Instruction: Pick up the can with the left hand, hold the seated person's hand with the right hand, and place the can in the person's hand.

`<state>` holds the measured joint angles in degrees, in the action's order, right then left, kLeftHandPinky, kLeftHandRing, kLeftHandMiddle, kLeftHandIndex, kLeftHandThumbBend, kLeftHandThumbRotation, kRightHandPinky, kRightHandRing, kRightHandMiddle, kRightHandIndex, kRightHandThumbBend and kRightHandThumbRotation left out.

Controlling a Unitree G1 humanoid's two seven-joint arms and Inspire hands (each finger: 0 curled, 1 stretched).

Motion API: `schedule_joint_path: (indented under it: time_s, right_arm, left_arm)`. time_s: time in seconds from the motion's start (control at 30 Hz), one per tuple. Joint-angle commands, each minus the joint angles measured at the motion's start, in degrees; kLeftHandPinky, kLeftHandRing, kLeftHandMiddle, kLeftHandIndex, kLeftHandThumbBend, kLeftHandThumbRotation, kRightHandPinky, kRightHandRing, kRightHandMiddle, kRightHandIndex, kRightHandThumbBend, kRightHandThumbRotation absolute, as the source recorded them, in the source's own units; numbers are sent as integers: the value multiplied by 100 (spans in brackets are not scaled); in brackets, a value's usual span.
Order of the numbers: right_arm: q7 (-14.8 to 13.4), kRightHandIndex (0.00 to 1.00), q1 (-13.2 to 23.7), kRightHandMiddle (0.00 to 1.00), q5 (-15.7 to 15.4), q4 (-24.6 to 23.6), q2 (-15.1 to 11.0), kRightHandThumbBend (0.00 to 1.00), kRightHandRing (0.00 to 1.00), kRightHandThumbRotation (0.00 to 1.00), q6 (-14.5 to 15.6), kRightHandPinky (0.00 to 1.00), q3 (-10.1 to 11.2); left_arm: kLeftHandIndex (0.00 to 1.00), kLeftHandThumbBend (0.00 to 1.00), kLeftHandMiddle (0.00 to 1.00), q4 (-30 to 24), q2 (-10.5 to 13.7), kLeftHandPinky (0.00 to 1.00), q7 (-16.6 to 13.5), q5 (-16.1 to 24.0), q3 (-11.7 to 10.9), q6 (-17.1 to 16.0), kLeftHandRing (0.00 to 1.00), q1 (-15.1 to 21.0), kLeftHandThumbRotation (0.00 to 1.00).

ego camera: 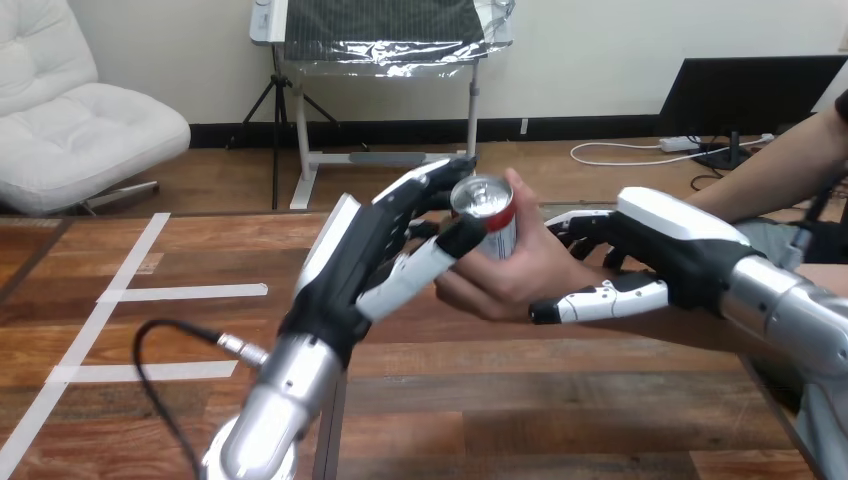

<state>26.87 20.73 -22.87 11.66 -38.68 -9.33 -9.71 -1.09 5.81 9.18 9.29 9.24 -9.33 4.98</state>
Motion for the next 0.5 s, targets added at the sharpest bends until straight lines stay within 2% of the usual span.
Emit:
schedule_joint_path:
  time_s: [0.0, 0.13, 0.37, 0.47]
  right_arm:
    - [-174, 86, -191, 84, 68, -192, 11, 94, 81, 78, -4, 65, 165]
    - [-290, 87, -315, 85, 124, -255, 54, 94, 82, 80, -32, 65, 251]
    - [-497, 88, -480, 85, 304, -315, 154, 92, 82, 85, -109, 67, 392]
    - [-571, 89, -615, 87, 479, -436, 231, 91, 84, 91, 48, 70, 491]
  left_arm:
    - [82, 100, 85, -618, 14, 75, 8, -127, -8, -150, 84, -261, 92]
    - [81, 100, 85, -786, -16, 75, 22, -287, -6, -338, 84, -562, 93]
    - [80, 92, 83, -1074, -27, 74, -45, -346, 0, -516, 83, -1016, 99]
    - [78, 88, 81, -1258, -68, 75, -80, -437, -22, -744, 82, -1401, 100]
